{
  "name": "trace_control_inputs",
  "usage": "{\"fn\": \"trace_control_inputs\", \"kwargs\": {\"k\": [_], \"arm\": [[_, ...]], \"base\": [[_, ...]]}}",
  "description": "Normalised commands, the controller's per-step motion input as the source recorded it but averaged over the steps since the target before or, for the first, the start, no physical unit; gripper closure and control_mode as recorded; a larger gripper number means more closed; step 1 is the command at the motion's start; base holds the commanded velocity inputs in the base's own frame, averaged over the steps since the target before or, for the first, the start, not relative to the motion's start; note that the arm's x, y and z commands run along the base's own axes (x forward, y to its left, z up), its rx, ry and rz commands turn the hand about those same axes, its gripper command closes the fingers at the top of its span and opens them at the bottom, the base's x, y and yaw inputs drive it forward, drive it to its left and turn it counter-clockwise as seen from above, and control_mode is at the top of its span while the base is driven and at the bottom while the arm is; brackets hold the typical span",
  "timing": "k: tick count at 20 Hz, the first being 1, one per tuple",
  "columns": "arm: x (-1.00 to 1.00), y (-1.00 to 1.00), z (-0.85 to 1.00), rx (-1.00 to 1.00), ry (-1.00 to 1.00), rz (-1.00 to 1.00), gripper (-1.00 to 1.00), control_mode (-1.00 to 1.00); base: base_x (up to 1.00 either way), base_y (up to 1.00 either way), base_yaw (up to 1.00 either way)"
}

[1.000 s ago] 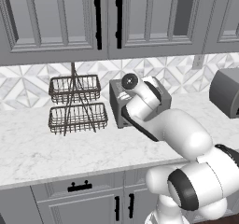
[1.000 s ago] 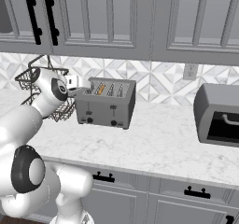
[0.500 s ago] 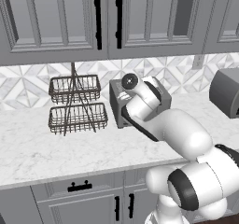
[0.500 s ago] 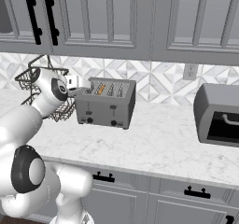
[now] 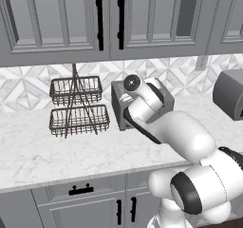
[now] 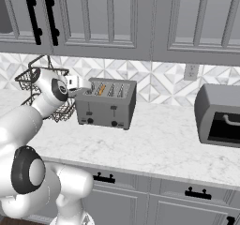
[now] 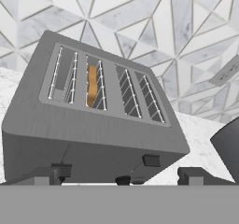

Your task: Start the toaster. Once the lever pops up, take the bread to the plate on the dining counter.

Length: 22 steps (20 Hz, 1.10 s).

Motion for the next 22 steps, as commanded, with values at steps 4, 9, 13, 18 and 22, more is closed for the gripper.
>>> {"fn": "trace_control_inputs", "kwargs": {"k": [4, 9, 13, 18, 22], "arm": [[0.00, 0.00, 0.00, 0.00, 0.00, 0.00, -1.00, -1.00], [0.00, 0.00, 0.00, 0.00, 0.00, 0.00, -1.00, -1.00], [0.00, 0.00, 0.00, 0.00, 0.00, 0.00, -1.00, -1.00], [0.00, 0.00, 0.00, 0.00, 0.00, 0.00, -1.00, -1.00], [0.00, 0.00, 0.00, 0.00, 0.00, 0.00, -1.00, -1.00]], "base": [[0.00, 0.00, 0.00], [0.00, 0.00, 0.00], [0.00, 0.00, 0.00], [0.00, 0.00, 0.00], [0.00, 0.00, 0.00]]}}
